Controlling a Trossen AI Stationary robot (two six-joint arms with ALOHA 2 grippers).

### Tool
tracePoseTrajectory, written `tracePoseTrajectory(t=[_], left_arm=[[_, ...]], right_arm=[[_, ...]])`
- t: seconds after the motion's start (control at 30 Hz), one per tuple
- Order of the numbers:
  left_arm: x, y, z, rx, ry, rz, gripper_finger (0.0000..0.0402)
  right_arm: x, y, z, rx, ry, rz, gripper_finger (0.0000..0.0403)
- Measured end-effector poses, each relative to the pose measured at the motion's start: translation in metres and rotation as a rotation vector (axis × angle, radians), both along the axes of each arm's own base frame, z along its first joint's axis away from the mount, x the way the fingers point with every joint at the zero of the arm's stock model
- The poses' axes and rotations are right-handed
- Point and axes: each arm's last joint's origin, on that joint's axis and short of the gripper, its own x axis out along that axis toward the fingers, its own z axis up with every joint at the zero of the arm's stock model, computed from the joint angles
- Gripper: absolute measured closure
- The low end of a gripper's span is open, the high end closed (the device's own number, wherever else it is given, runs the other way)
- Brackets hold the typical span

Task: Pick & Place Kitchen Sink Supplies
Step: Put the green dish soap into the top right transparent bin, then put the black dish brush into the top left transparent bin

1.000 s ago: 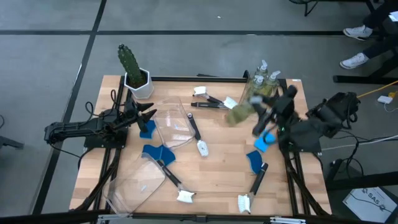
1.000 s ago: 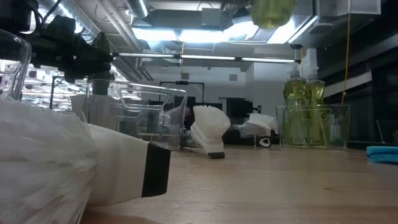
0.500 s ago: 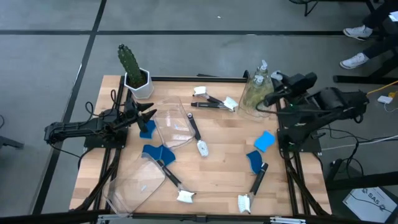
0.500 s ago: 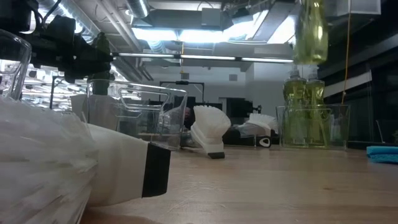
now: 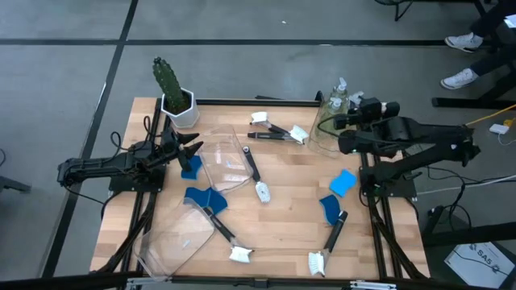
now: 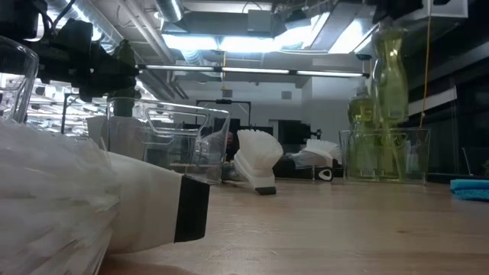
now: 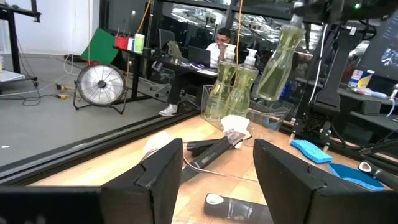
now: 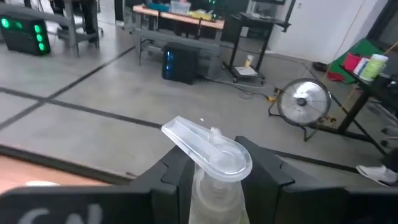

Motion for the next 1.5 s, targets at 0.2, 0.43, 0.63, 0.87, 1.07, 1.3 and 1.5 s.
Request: tracePoseTrajectory(t=[0.2, 0.43, 0.63, 0.87, 1.07, 1.3, 1.5], left_arm=[[0.000, 0.000, 0.000, 0.000, 0.000, 0.000, 0.0212], [0.000, 0.000, 0.000, 0.000, 0.001, 0.000, 0.0212], [0.000, 0.000, 0.000, 0.000, 0.000, 0.000, 0.0210], [0.000, 0.000, 0.000, 0.000, 0.000, 0.001, 0.0212], [0.000, 0.000, 0.000, 0.000, 0.000, 0.001, 0.0212], [0.000, 0.000, 0.000, 0.000, 0.000, 0.000, 0.0210], [0.000, 0.000, 0.000, 0.000, 0.000, 0.001, 0.0212]], right_arm=[[0.008, -0.004, -0.031, 0.004, 0.032, -0.030, 0.0304], [0.018, -0.011, -0.076, 0.016, 0.034, -0.067, 0.0287], [0.022, -0.014, -0.090, 0.045, -0.002, -0.076, 0.0284], [0.021, -0.019, -0.089, 0.142, 0.049, -0.030, 0.0281], [0.017, -0.018, -0.083, 0.201, 0.016, 0.024, 0.0250], [0.005, -0.016, -0.068, 0.267, -0.010, 0.113, 0.0160], [-0.003, -0.014, -0.059, 0.312, -0.030, 0.177, 0.0096]])
